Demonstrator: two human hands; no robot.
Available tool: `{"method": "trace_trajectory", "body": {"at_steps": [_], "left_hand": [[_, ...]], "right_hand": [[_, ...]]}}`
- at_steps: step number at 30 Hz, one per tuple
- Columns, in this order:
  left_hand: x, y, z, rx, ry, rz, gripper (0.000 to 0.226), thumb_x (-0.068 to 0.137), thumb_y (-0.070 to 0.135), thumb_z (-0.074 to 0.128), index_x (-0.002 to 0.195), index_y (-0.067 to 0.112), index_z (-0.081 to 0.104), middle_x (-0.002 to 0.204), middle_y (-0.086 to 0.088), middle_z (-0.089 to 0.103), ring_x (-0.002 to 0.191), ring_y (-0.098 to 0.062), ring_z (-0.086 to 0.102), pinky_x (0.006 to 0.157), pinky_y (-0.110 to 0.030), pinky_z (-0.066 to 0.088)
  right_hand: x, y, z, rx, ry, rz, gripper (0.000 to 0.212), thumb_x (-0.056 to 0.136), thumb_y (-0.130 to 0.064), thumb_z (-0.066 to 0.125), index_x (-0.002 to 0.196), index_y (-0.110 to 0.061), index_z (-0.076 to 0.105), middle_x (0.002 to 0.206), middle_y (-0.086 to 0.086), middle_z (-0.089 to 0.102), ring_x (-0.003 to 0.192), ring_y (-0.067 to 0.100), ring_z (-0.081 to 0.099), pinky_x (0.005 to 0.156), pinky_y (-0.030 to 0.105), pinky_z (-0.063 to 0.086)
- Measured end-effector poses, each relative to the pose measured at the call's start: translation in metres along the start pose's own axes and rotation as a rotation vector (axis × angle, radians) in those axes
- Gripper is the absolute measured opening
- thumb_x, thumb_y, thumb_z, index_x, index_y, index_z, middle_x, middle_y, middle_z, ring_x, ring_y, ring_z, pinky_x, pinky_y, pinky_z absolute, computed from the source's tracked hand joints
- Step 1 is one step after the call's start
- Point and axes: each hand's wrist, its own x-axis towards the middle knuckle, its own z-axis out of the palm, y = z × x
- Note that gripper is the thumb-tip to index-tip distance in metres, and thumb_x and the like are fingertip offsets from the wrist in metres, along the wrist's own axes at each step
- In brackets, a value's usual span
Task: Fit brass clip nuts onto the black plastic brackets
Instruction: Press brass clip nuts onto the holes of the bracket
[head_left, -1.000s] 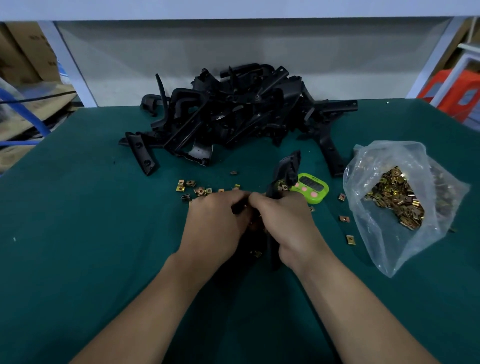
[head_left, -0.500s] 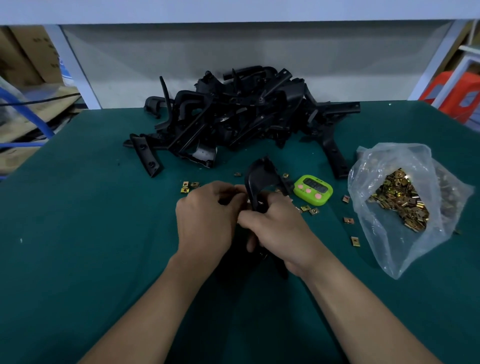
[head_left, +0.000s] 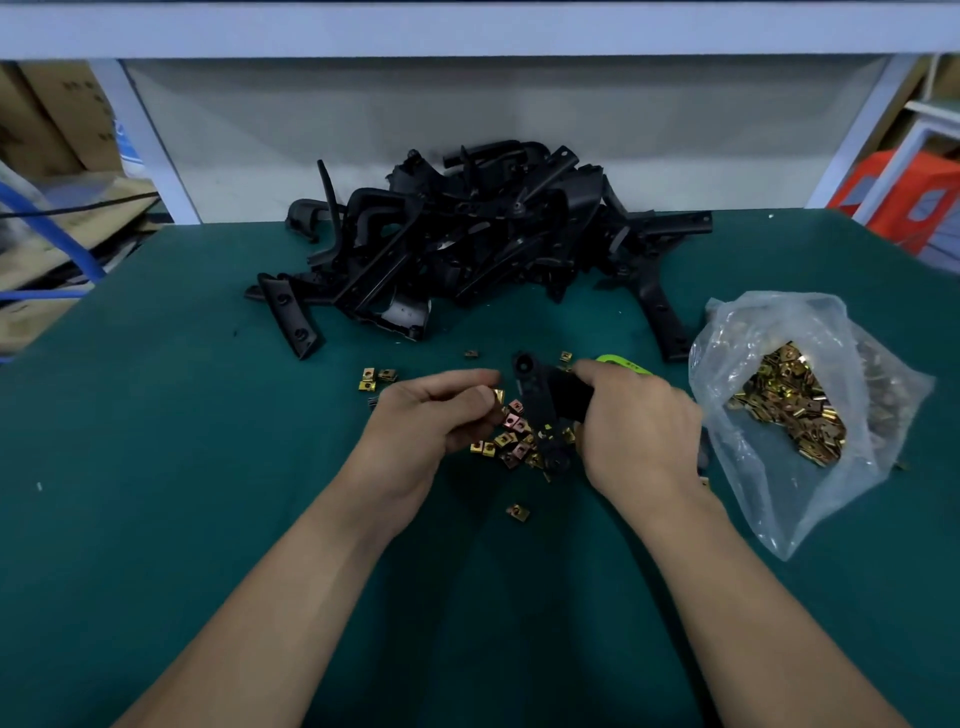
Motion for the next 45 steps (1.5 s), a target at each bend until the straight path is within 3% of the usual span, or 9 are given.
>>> {"method": "trace_trajectory", "body": {"at_steps": [5, 13, 20, 27, 30, 38, 40, 43, 45], "left_hand": [[-0.006, 0.001, 0.006, -0.047, -0.043, 0.053, 0.017, 0.070, 0.021, 0.079, 0.086, 0.016, 0.083, 0.085, -0.010, 0.076, 0.075, -0.015, 0.072, 0.070, -0.021, 0.058], [-0.005, 0.001, 0.003, -0.035, 0.059, 0.050, 0.006, 0.084, 0.008, 0.077, 0.083, 0.013, 0.081, 0.085, -0.011, 0.076, 0.076, -0.017, 0.073, 0.069, -0.022, 0.059], [-0.005, 0.001, 0.005, -0.012, 0.042, 0.053, 0.004, 0.078, 0.007, 0.080, 0.081, 0.010, 0.080, 0.080, -0.013, 0.075, 0.068, -0.017, 0.070, 0.063, -0.022, 0.057], [-0.003, 0.001, 0.001, 0.026, 0.033, 0.022, 0.010, 0.080, -0.002, 0.078, 0.088, 0.003, 0.076, 0.080, -0.014, 0.074, 0.063, -0.017, 0.067, 0.060, -0.021, 0.056], [-0.003, 0.002, -0.001, 0.050, 0.034, 0.022, 0.021, 0.083, -0.002, 0.077, 0.102, 0.006, 0.075, 0.083, -0.015, 0.075, 0.067, -0.019, 0.068, 0.061, -0.021, 0.055], [-0.005, 0.002, 0.004, -0.025, 0.100, 0.015, 0.012, 0.086, 0.005, 0.076, 0.098, 0.005, 0.078, 0.093, -0.013, 0.079, 0.082, -0.021, 0.076, 0.069, -0.023, 0.059], [-0.005, 0.001, 0.009, -0.064, 0.156, 0.036, 0.011, 0.088, 0.007, 0.076, 0.098, 0.008, 0.078, 0.093, -0.011, 0.080, 0.083, -0.020, 0.077, 0.069, -0.021, 0.058], [-0.002, -0.002, 0.011, -0.036, 0.278, 0.095, 0.006, 0.089, 0.011, 0.076, 0.093, 0.014, 0.079, 0.089, -0.005, 0.080, 0.083, -0.017, 0.077, 0.070, -0.021, 0.058], [-0.001, -0.006, 0.008, 0.091, 0.317, 0.146, 0.005, 0.088, 0.019, 0.077, 0.086, 0.021, 0.081, 0.085, 0.000, 0.079, 0.082, -0.016, 0.076, 0.074, -0.026, 0.059]], "right_hand": [[-0.005, -0.004, 0.001, -0.044, 0.028, -0.005, 0.035, 0.077, -0.005, 0.060, 0.099, -0.032, 0.066, 0.076, -0.006, 0.059, 0.066, 0.027, 0.048, 0.053, 0.032, 0.021], [-0.007, -0.006, 0.001, -0.027, 0.005, 0.025, 0.036, 0.074, -0.002, 0.057, 0.096, -0.030, 0.064, 0.074, -0.006, 0.057, 0.067, 0.026, 0.044, 0.057, 0.033, 0.028], [-0.011, -0.011, -0.001, -0.091, 0.002, -0.022, 0.038, 0.075, -0.002, 0.057, 0.101, -0.029, 0.067, 0.059, -0.009, 0.028, 0.066, 0.031, 0.054, 0.056, 0.032, 0.028], [-0.013, -0.014, -0.002, -0.101, -0.003, -0.056, 0.041, 0.075, -0.001, 0.057, 0.103, -0.029, 0.068, 0.077, -0.002, 0.067, 0.066, 0.027, 0.054, 0.055, 0.031, 0.027], [-0.015, -0.019, -0.004, -0.158, 0.004, -0.075, 0.034, 0.073, -0.002, 0.057, 0.094, -0.028, 0.063, 0.075, -0.004, 0.066, 0.061, 0.024, 0.044, 0.051, 0.030, 0.019], [-0.020, -0.028, 0.004, -0.139, -0.002, -0.085, 0.031, 0.071, -0.006, 0.063, 0.084, -0.028, 0.044, 0.068, -0.008, 0.058, 0.053, 0.021, 0.035, 0.045, 0.025, 0.012], [-0.021, -0.028, 0.005, 0.033, -0.023, -0.081, 0.026, 0.077, -0.019, 0.069, 0.095, -0.030, 0.052, 0.072, -0.010, 0.058, 0.059, 0.022, 0.049, 0.047, 0.027, 0.024], [-0.021, -0.027, 0.006, 0.319, -0.052, -0.077, 0.053, 0.085, -0.037, 0.066, 0.134, -0.036, 0.048, 0.098, -0.011, 0.069, 0.086, 0.020, 0.065, 0.066, 0.032, 0.039], [-0.019, -0.024, 0.007, 0.386, -0.043, -0.065, 0.044, 0.091, -0.038, 0.060, 0.133, -0.039, 0.047, 0.090, -0.015, 0.067, 0.083, 0.018, 0.064, 0.067, 0.033, 0.040]]}}
